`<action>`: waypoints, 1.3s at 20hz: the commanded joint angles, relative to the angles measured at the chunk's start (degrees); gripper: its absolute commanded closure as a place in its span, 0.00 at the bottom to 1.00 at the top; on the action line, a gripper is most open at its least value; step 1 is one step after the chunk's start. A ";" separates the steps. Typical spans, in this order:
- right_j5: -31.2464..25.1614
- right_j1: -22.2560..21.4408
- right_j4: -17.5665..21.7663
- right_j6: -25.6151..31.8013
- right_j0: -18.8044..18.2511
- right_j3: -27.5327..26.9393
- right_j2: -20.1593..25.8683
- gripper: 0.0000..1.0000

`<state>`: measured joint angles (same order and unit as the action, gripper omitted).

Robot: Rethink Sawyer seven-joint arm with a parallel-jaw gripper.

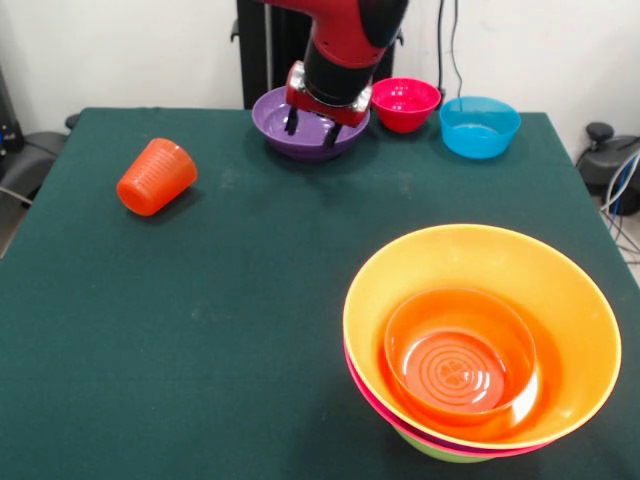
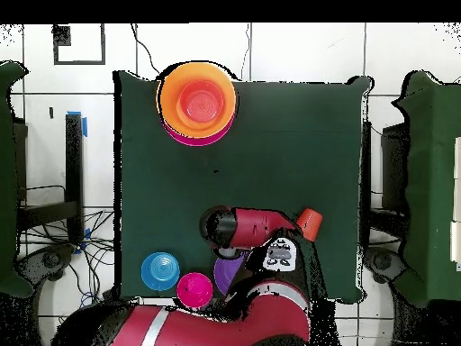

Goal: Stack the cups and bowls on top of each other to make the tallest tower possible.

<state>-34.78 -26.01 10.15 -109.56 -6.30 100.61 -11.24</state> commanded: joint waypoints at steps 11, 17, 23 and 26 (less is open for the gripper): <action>7.04 2.06 -3.04 -15.71 4.42 0.10 -2.31 0.00; 9.80 3.40 -7.84 -24.80 7.63 1.39 -6.84 0.00; 13.09 5.10 -10.34 -27.90 8.48 2.49 -8.07 0.00; 13.35 6.06 -10.76 -28.80 8.66 1.75 -7.50 0.00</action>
<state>-25.60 -23.39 2.89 -127.05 1.64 100.84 -21.62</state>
